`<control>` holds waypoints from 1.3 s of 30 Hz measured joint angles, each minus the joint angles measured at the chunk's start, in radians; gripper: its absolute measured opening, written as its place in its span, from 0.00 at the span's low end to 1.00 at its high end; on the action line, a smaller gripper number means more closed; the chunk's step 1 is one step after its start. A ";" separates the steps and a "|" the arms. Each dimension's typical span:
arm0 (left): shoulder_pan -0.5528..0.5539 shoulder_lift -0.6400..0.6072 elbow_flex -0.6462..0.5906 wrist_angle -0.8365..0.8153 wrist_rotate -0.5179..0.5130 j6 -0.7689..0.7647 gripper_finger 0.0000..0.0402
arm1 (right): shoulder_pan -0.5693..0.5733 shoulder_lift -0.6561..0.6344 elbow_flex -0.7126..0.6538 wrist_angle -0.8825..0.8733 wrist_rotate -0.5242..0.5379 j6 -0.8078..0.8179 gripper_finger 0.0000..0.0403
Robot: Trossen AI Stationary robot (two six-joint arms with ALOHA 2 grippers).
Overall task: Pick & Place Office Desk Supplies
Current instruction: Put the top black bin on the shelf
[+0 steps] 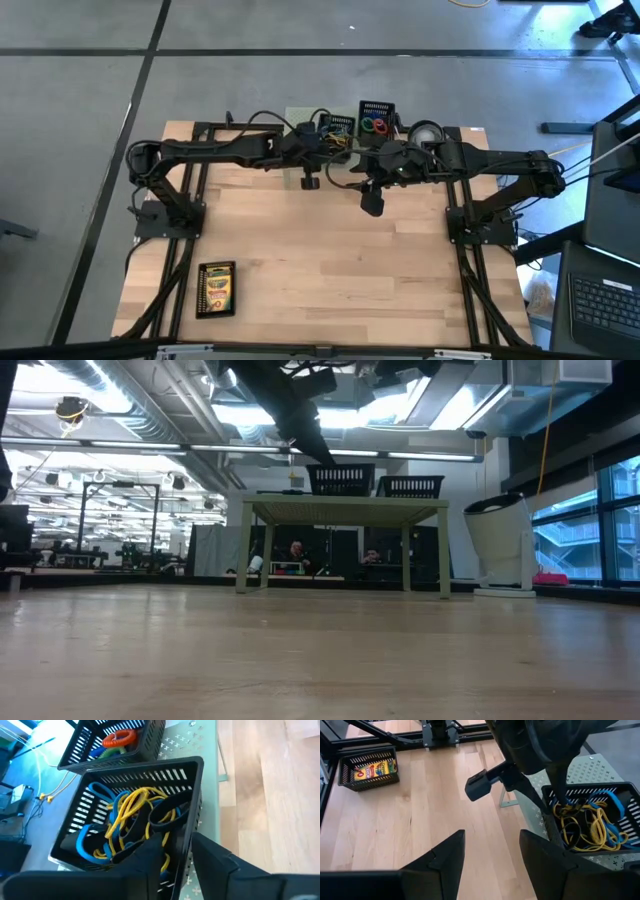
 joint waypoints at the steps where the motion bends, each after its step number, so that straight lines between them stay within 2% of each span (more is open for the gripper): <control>1: -0.001 -0.001 0.000 0.002 -0.004 0.000 0.26 | 0.000 0.000 0.000 0.000 0.000 0.000 0.48; 5: -0.031 -0.034 0.031 -0.055 -0.066 -0.002 0.30 | 0.000 0.000 0.000 -0.001 0.000 0.000 0.48; 12: -0.085 -0.136 0.084 -0.286 -0.175 -0.074 0.32 | 0.000 0.000 0.000 -0.086 0.051 0.022 0.48; 15: -0.064 -0.159 0.078 -0.390 -0.156 -0.142 0.32 | 0.000 0.000 0.000 -0.151 0.061 0.055 0.48; 18: -0.028 -0.163 0.038 -0.405 -0.050 -0.190 0.30 | 0.000 0.000 0.000 -0.194 0.061 0.085 0.47; 22: 0.007 -0.149 -0.030 -0.341 0.060 -0.203 0.25 | 0.000 0.000 0.000 -0.216 0.060 0.128 0.47; 33: 0.031 -0.144 -0.147 -0.081 0.138 -0.174 0.12 | 0.000 0.000 0.000 -0.217 0.060 0.131 0.47; 39: 0.055 -0.144 -0.176 -0.045 0.144 -0.168 0.09 | 0.000 0.000 0.000 -0.217 0.060 0.138 0.47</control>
